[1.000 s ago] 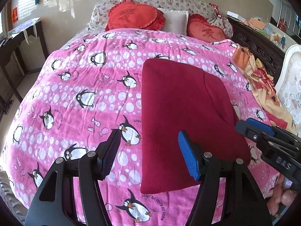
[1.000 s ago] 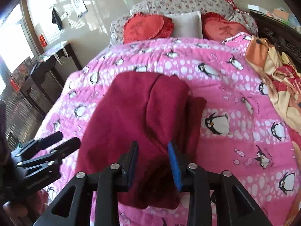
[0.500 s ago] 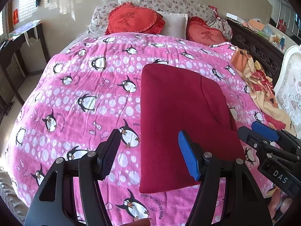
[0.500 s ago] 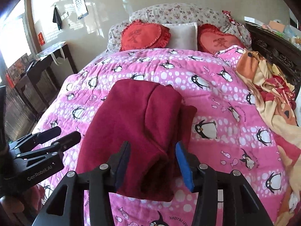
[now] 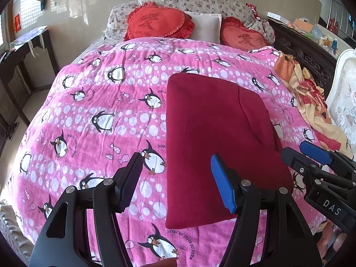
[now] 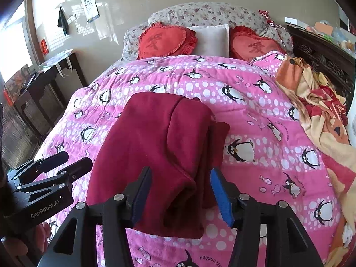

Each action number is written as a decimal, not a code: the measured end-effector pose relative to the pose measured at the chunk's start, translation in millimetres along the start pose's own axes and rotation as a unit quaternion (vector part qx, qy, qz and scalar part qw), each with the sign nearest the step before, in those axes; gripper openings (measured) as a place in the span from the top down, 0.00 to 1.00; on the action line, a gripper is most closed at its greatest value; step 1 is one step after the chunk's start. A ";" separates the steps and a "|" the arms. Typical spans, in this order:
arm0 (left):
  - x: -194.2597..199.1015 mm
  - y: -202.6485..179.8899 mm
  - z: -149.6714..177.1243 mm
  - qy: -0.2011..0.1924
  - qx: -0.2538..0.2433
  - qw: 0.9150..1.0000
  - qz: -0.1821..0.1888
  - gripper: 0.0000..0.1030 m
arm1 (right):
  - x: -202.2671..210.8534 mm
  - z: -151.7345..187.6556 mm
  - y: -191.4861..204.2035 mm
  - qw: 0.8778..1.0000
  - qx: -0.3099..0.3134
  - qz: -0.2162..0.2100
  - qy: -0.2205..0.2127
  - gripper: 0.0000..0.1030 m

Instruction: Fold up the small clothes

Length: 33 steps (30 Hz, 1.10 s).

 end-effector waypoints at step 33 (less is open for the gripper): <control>-15.0 2.3 3.7 0.015 -0.008 1.000 -0.002 0.38 | -18.3 7.0 0.6 1.000 -0.014 0.000 0.025 0.47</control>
Point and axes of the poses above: each gripper's, at about its wrist camera, not at the fingertips, and x roughly against the way its jaws point, y to its left, z to its underside, the point moved 10 cm from there along -x, roughly the way its jaws point, and after that the axes turned 5 degrees about -x, right-handed, at the moved point
